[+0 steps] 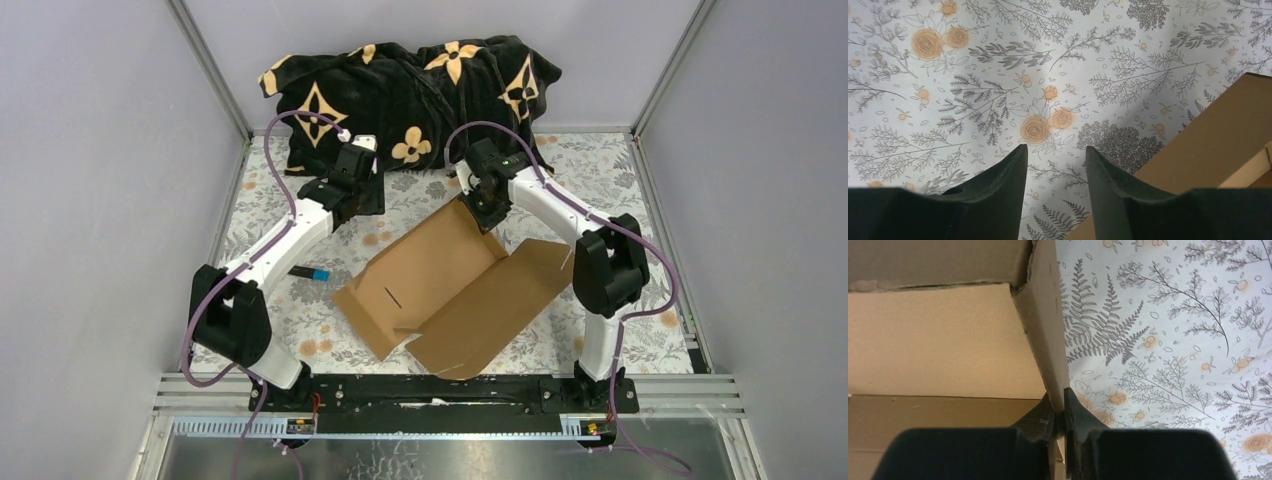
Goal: Fold the paper box
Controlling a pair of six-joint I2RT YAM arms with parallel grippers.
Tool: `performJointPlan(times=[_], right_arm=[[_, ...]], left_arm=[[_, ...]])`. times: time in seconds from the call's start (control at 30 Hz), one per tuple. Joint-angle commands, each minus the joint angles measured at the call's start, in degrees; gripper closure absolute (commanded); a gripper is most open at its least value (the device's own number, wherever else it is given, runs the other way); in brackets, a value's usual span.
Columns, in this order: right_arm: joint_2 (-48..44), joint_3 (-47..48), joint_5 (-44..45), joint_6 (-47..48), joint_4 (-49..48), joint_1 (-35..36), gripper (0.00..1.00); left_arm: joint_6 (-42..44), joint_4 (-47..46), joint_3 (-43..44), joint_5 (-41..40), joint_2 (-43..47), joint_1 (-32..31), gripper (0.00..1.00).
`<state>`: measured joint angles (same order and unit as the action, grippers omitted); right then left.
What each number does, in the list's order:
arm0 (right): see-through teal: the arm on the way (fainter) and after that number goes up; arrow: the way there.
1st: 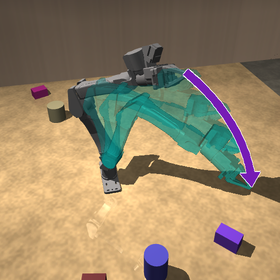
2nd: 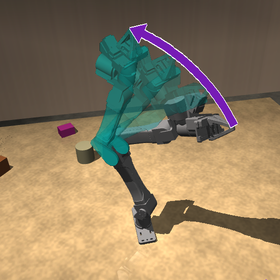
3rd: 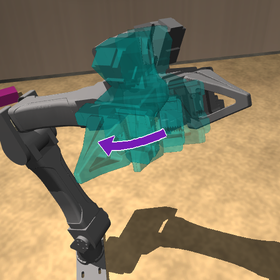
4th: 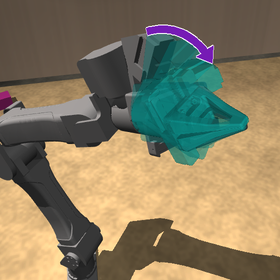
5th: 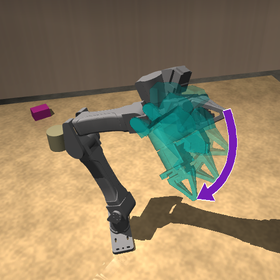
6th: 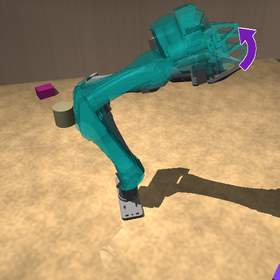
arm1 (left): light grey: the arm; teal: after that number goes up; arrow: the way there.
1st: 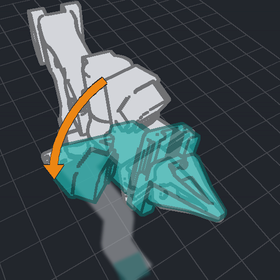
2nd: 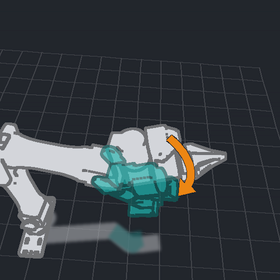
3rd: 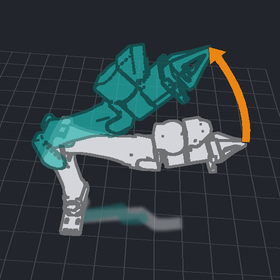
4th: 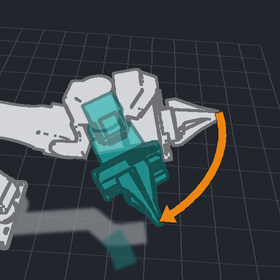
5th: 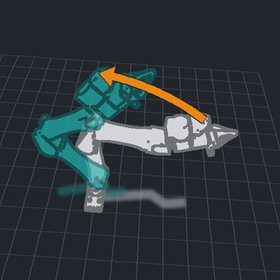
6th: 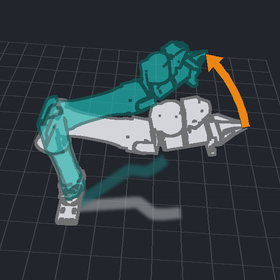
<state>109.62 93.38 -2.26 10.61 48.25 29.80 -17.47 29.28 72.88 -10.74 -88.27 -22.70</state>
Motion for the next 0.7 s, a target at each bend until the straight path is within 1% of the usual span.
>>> performJointPlan(times=[0.0, 0.13, 0.27, 0.43, 0.67], right_arm=[[3.53, 1.48, 3.09, 3.11, -0.16, 2.24, 0.95], [8.35, 4.1, 6.24, 3.93, 0.12, 4.18, 0.93], [11.17, 5.95, 7.08, 3.72, -1.71, 5.02, 0.9], [11.38, 5.05, 4.9, 3.47, -5.32, 5.17, 0.83], [12.07, 2.74, 0.61, 3.2, -9.5, 5.19, 0.81]], left_arm=[[-1.56, -1.45, 1.45, 2.46, -1.56, 0.49, 0.48], [-2.73, -1.58, 1.03, 3.8, -1.15, 0.48, 0.48], [-3.52, -2.44, -0.52, 4.93, 0.04, 0.38, 0.48], [-3.53, -2.56, -1.45, 5.36, 1.83, 0.38, 0.48], [-3.45, -2.73, -1.87, 5.85, 3.03, 0.45, 0.48]])
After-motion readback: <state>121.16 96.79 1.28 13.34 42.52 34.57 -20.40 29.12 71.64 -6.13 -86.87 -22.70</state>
